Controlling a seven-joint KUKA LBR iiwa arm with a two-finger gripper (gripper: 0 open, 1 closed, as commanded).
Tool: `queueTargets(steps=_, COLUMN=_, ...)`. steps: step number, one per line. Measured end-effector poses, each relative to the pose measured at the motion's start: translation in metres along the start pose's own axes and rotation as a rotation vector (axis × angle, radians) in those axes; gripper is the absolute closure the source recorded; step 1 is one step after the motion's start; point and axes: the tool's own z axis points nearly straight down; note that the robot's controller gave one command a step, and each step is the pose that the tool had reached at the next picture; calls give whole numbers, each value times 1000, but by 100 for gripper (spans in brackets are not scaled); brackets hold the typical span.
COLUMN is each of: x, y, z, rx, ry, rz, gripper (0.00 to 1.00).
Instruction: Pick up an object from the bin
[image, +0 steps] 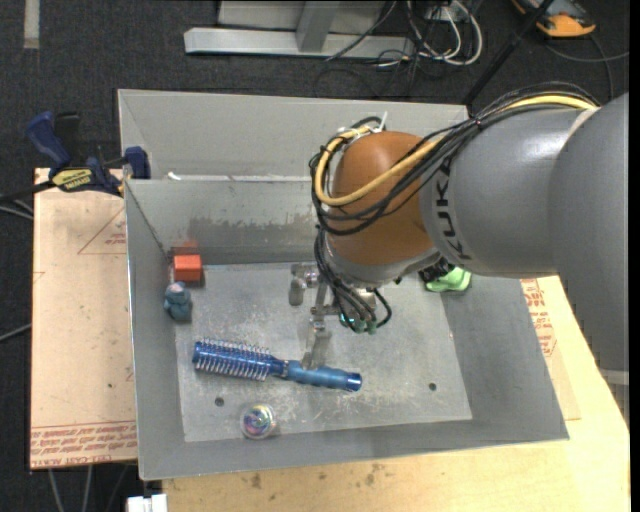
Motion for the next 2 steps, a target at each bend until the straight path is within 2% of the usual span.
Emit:
queueTargets(steps=1, x=50, y=45, z=80, rx=0, ry=1, rz=-118, gripper=0)
queueTargets(steps=2, x=47, y=43, z=77, rx=0, ry=-6, rz=-111, gripper=100)
